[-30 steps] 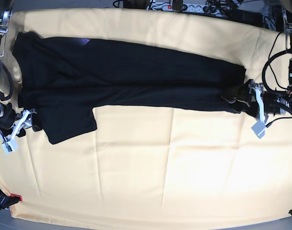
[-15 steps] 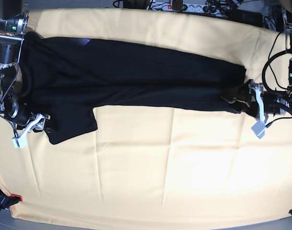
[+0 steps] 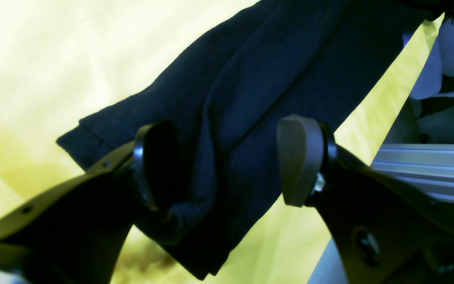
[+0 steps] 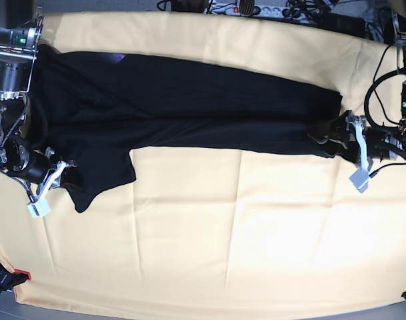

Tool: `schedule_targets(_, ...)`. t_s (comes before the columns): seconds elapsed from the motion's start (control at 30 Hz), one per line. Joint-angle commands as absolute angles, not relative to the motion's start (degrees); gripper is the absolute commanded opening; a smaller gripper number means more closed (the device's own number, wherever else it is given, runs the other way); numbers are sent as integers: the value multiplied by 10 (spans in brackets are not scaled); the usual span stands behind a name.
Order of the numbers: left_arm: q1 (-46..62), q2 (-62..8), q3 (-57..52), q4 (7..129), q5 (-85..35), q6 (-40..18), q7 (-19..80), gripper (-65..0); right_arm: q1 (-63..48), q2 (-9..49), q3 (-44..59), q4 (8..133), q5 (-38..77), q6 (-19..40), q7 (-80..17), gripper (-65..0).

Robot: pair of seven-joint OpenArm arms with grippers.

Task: Fold the T-shirt properly
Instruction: 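Fold the sleeve inward with the right gripper and release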

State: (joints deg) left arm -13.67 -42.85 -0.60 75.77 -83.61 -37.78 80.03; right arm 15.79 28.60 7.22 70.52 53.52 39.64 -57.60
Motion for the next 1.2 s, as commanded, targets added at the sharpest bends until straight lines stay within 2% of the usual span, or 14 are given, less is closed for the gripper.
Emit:
schedule_targets(0.0,-148,-440,-12,765,-850,-379,800,-226,166,297,76,736,571,400,-582,-650)
schedule_targets(0.23,-148,-440,-12,765,-850,-380,800,-226,70,305,76,920,641,400,-644,-650)
schedule_targets(0.5,-148,-440,-12,765,-850,-381,800,-226,-57,370,76,1084,669,400,-644,-650)
schedule_targets(0.77,-148,-440,-12,765,-850,-382,800,-226,-119,414,76,1105,678,400,-680,-650)
schedule_targets(1.03,-148,-440,-12,765,-850,-390,800,-226,-126,425,76,1105,677,400,-755,-650)
schedule_targets(1.17,-149,-441,-12,765,-850,-390,800,-226,-126,452,76,1105,677,400,-778,-650)
